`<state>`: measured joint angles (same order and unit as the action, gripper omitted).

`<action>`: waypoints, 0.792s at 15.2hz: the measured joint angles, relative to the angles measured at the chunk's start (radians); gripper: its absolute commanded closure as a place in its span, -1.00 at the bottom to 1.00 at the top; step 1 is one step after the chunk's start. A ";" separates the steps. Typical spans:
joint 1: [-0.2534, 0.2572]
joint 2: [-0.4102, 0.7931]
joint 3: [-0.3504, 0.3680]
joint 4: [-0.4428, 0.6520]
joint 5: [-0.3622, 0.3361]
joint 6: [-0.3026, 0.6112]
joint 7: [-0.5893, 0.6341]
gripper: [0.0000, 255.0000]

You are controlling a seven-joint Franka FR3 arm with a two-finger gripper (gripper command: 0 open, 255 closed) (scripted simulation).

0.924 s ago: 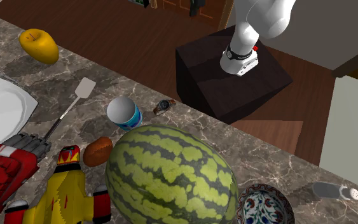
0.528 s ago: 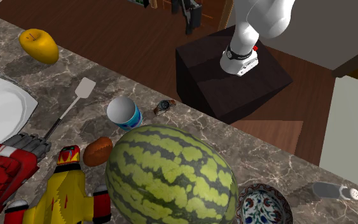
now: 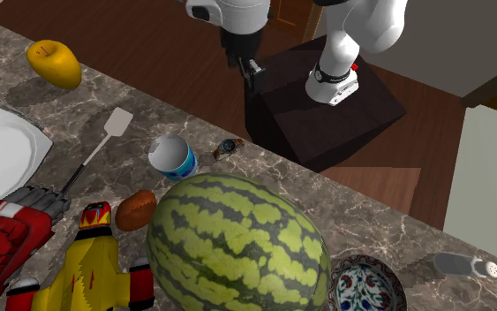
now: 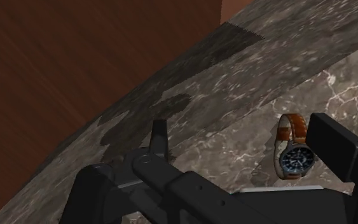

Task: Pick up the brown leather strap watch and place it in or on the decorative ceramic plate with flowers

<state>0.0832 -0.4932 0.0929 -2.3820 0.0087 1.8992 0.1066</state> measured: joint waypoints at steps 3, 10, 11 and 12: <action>0.013 0.093 0.031 0.030 0.009 0.057 0.033 -1.00; 0.044 0.343 0.102 0.138 0.000 0.181 0.124 -1.00; 0.049 0.377 0.111 0.161 -0.004 0.190 0.139 -1.00; 0.051 0.393 0.114 0.166 -0.006 0.200 0.144 -1.00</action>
<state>0.1337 -0.1003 0.2067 -2.2157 0.0025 2.0988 0.2503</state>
